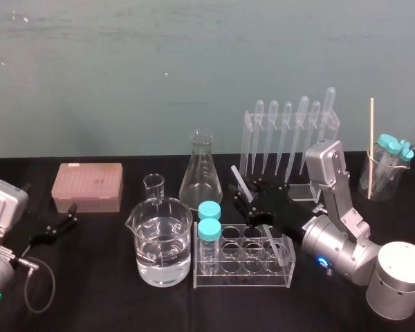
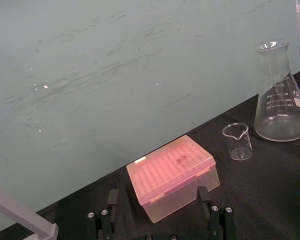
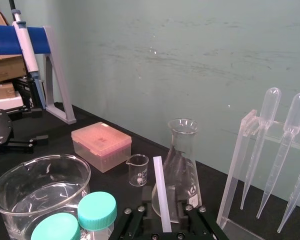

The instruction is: Pick up the stirring rod with one hand, then place it down.

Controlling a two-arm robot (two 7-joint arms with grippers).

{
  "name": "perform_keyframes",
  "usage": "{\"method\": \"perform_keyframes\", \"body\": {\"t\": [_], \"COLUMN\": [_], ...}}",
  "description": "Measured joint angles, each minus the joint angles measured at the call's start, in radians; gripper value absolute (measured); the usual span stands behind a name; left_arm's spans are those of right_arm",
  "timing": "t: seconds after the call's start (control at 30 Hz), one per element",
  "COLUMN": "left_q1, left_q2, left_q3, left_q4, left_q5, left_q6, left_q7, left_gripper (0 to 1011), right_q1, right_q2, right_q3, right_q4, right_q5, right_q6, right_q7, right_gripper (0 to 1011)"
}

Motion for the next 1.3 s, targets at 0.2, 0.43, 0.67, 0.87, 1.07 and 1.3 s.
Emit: {"method": "perform_keyframes", "body": {"t": [0.2,0.43,0.67,0.87,1.07,1.3], "left_q1": [0.0,0.0,0.0,0.0,0.0,0.0], "left_q2": [0.0,0.0,0.0,0.0,0.0,0.0], "left_q3": [0.0,0.0,0.0,0.0,0.0,0.0], "left_q4": [0.0,0.0,0.0,0.0,0.0,0.0], "left_q5": [0.0,0.0,0.0,0.0,0.0,0.0], "left_q6": [0.0,0.0,0.0,0.0,0.0,0.0], "left_q7": [0.0,0.0,0.0,0.0,0.0,0.0], "left_gripper": [1000,1000,1000,1000,1000,1000], "right_q1": [0.0,0.0,0.0,-0.007,-0.026,-0.049], "right_q2": [0.0,0.0,0.0,-0.005,-0.023,-0.038], "right_q3": [0.0,0.0,0.0,0.018,0.073,0.129], "right_q4": [0.0,0.0,0.0,-0.01,-0.052,-0.085], "right_q5": [0.0,0.0,0.0,-0.025,-0.065,-0.066], "right_q6": [0.0,0.0,0.0,-0.055,-0.218,-0.362], "right_q7": [0.0,0.0,0.0,-0.009,-0.046,-0.043], "right_gripper": [117,69,69,69,69,69]}}
